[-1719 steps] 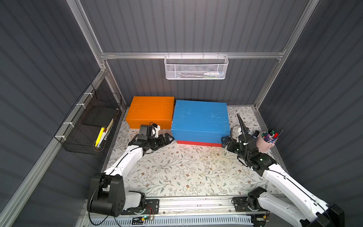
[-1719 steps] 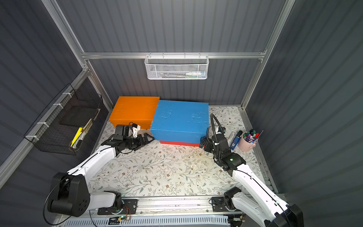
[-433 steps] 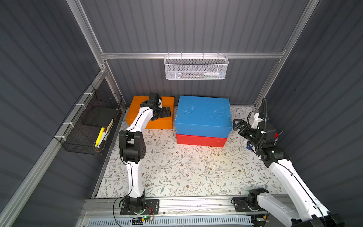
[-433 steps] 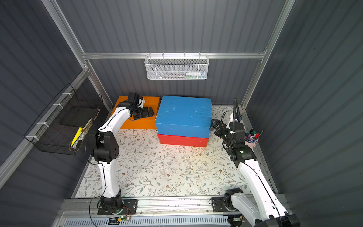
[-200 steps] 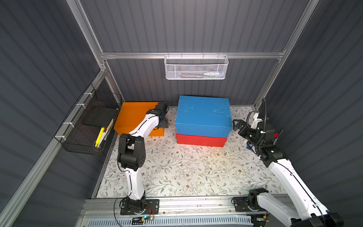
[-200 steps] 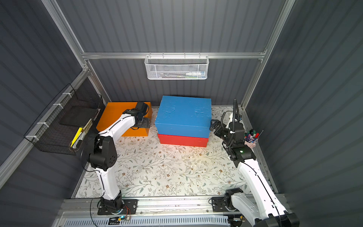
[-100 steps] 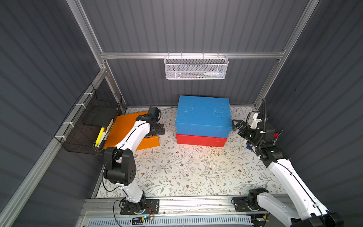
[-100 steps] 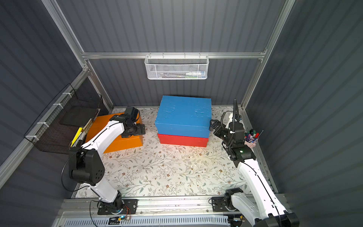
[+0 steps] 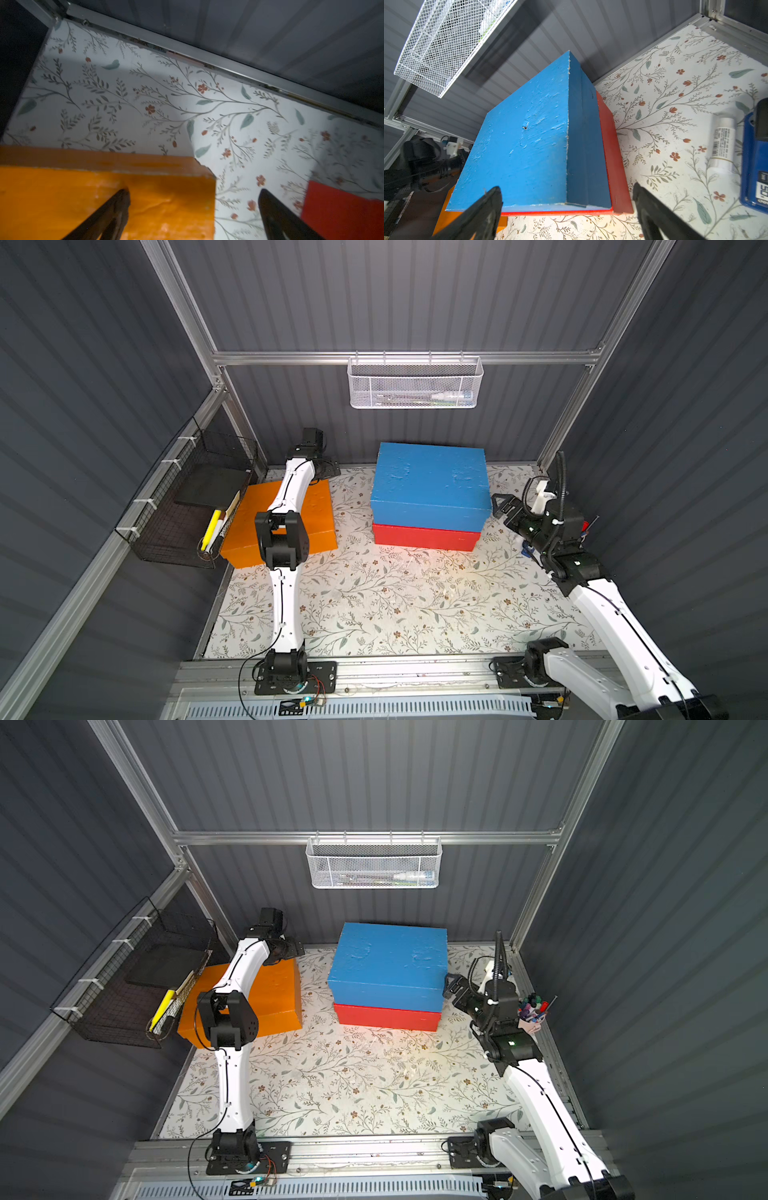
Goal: Stack the shoeboxes
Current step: Move the shoebox to the center of the board.
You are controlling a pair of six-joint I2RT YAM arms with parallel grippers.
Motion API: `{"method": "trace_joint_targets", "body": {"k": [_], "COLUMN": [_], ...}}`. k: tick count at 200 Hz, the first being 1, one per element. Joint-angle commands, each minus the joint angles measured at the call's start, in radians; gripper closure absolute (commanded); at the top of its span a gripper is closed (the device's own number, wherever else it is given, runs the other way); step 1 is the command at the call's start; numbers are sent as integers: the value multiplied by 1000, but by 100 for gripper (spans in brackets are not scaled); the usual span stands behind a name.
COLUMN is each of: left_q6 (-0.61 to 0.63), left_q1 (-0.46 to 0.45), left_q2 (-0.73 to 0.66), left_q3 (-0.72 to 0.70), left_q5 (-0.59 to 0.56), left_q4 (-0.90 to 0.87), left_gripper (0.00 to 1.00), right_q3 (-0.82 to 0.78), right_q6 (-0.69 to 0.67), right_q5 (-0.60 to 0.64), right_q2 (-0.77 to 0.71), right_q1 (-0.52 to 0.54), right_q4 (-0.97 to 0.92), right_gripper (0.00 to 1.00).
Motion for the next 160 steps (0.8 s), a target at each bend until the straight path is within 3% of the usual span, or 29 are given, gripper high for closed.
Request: {"method": "trace_joint_targets", "body": {"k": [1,30,58,77,109,160], "left_q6": [3,11,-11,-62,-135,-179], "left_q1": [33,44,44,41,36,24], "left_q2": [32,56,-8,-115,-330,-553], "left_q3": [-2,-4,-143,-357,-758,-1120], "left_q5": [120,156,232,298,291,316], "left_q4": [60,75,133,226,378,414], "left_gripper": [1,1,1,1,1,1], "right_q3": [-3,-4,-2,-3,-8,-7], "right_q6": [-12,-6,-2,-4,-3,9], "right_q5": [-3,-13,-20,-22,-26,-64], "right_q2": [15,24,22,16,-1,-26], "right_q1": [-3,-3,-2,-2,-3,3], "right_q4": [17,18,17,15,7,-11], "right_gripper": [1,1,1,1,1,1]}}
